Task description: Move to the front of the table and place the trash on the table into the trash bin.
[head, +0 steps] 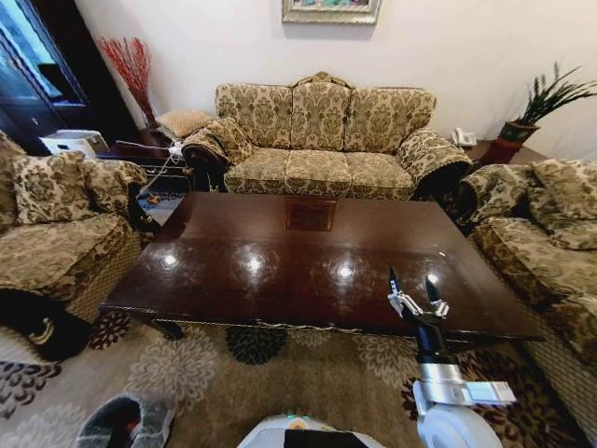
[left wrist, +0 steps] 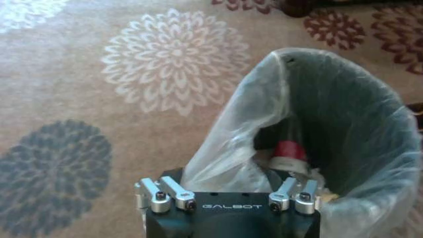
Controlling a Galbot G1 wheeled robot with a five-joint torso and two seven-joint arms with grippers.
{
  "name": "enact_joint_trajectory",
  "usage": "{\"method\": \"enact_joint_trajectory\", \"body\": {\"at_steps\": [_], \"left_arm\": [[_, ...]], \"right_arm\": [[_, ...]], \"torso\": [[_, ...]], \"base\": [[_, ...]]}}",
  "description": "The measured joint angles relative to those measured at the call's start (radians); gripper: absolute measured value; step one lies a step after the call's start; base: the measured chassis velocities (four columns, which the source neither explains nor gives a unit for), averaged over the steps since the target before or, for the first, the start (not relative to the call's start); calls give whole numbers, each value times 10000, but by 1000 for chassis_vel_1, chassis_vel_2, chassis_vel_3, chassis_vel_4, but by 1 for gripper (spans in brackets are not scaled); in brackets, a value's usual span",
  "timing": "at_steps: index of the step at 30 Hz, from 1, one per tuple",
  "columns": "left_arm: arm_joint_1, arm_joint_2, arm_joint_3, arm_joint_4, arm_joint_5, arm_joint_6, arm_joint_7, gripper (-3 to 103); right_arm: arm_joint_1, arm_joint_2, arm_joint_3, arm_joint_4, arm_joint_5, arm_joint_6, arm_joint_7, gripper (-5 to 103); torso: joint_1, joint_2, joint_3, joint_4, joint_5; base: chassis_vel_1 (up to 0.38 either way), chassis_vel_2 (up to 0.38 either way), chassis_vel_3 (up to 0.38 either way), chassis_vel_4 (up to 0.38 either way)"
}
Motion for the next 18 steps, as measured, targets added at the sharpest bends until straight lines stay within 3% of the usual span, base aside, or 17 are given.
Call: {"method": "enact_joint_trajectory", "body": {"at_steps": [1,4,12,13,15,16,18], "left_arm": [[0,0,0,0,0,0,0,85],[444,-279,-98,-635,-381,0,-58,98],[1046,-1082,-327,-2582,-1485,151,-349,100],[1364,-1394,-529,-4229,-1859,217,-567,100],[1638,-1472,-574,-5926,-1470,-47,-563,100],[1638,-1472,-574,-5926,-1470,-47,-563,100],[1874,-1331,-532,-7713,-52,-256,-170,100]], "right_arm": [[0,0,0,0,0,0,0,100],[408,68,3,50,-256,-202,-10,100],[880,484,-291,127,-647,-440,-126,100],[769,543,-328,146,-655,-623,-230,100],[798,519,-204,148,-645,-1222,-293,100],[798,519,-204,148,-645,-1222,-293,100],[1059,513,1,167,-784,-1984,-417,100]], "torso": [[0,0,0,0,0],[0,0,0,1,4],[0,0,0,1,3],[0,0,1,1,2],[0,0,1,1,5],[0,0,1,1,5],[0,0,0,-2,14]], "base": [[0,0,0,0],[0,0,0,0],[0,0,0,0],[0,0,0,0],[0,0,0,0],[0,0,0,0],[0,0,0,0]]}}
